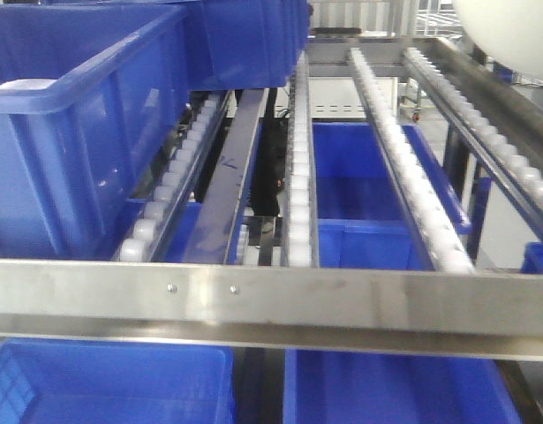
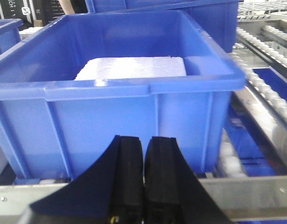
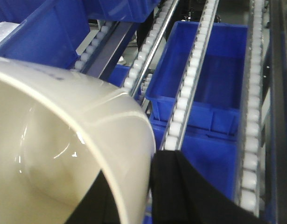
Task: Move white bin to right shelf second layer
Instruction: 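Approach the shelf and align with the second-layer roller tracks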
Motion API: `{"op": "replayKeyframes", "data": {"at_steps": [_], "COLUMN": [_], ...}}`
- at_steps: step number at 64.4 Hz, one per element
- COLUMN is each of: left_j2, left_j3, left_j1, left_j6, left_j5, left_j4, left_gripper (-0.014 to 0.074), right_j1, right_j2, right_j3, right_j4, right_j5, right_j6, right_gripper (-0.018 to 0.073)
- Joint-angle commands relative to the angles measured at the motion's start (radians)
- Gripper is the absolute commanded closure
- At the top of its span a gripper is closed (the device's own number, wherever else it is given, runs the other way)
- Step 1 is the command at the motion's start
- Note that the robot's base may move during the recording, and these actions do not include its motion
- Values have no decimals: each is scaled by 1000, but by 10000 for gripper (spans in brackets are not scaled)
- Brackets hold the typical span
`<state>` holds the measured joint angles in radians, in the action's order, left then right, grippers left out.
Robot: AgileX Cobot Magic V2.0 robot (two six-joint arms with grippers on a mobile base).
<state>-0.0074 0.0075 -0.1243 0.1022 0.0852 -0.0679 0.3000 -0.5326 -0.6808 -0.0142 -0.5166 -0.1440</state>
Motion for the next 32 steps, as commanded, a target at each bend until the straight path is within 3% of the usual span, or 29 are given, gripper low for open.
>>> {"op": "replayKeyframes", "data": {"at_steps": [1, 32], "left_j2": [-14, -14], "left_j3": [37, 37], "left_j1": [0, 0], "left_j6": [-3, -3], "left_j5": [-85, -85], "left_j4": [-6, -6], "left_gripper": [512, 512], "right_j1": [-5, -5], "right_j2": [-3, -3], "right_j3": [-32, -32], "right_j4": [-3, -3], "right_j5": [109, 109], "right_j6": [3, 3], "right_gripper": [510, 510]}}
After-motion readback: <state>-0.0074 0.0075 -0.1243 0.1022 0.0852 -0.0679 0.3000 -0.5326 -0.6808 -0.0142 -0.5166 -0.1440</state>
